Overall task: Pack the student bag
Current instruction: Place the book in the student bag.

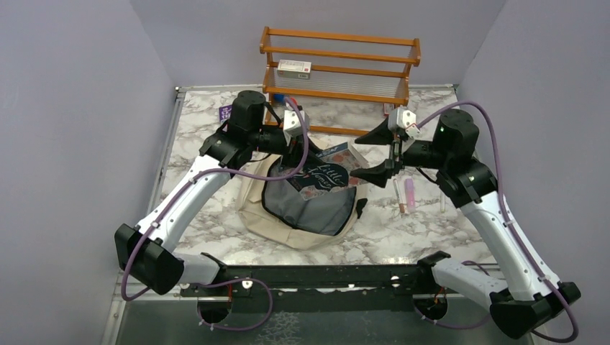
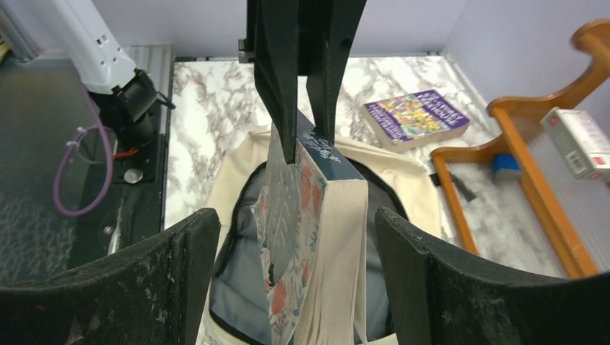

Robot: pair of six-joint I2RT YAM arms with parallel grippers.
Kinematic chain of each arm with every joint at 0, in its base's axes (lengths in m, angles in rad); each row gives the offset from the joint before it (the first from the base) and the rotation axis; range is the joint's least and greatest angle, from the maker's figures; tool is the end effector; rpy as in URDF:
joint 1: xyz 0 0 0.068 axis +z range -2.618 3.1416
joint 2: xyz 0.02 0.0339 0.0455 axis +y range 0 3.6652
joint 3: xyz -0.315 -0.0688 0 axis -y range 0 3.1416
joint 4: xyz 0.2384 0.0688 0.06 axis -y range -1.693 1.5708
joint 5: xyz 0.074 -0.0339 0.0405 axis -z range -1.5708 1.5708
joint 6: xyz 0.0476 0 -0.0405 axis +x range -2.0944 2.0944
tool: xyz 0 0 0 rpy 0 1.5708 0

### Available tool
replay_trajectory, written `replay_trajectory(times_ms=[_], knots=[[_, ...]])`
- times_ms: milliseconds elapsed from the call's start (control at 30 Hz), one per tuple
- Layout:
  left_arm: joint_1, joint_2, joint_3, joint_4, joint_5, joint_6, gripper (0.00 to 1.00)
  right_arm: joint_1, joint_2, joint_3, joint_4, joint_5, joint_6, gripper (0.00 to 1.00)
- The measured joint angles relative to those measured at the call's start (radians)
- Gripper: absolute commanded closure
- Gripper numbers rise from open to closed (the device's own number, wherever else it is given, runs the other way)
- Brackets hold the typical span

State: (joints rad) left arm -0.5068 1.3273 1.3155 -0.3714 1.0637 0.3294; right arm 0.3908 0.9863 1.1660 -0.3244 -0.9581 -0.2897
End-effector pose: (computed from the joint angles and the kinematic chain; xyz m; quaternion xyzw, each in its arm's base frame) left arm 0.2187 -0.1690 0.4401 0.5493 0.5376 -0.4614 0.4431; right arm 0.1427 0.1009 0.4632 -0.5082 0.5321 0.3775 0.5621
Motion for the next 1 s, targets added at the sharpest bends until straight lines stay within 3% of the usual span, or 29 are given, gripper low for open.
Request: replay_trajectory(times_ms=[267,567,900,1000], knots=[[-0.022,-0.013,0.02,-0.03,0.027,0.014,1.0,0.0,0.05,-0.009,-0.021,-0.036,-0.007,0.18],[-0.031,-0.028,0.02,-0.03,0.054,0.013,1.0,0.0,0.096,-0.039,-0.026,-0.107,-0.006,0.27],[-0.032,-0.019,0.053,-0.035,0.056,0.012,1.0,0.0,0.148,-0.08,-0.059,-0.169,0.003,0.64],[-0.034,-0.006,0.063,-0.037,0.056,0.003,0.94,0.0,0.149,-0.08,-0.062,-0.17,-0.002,0.86]])
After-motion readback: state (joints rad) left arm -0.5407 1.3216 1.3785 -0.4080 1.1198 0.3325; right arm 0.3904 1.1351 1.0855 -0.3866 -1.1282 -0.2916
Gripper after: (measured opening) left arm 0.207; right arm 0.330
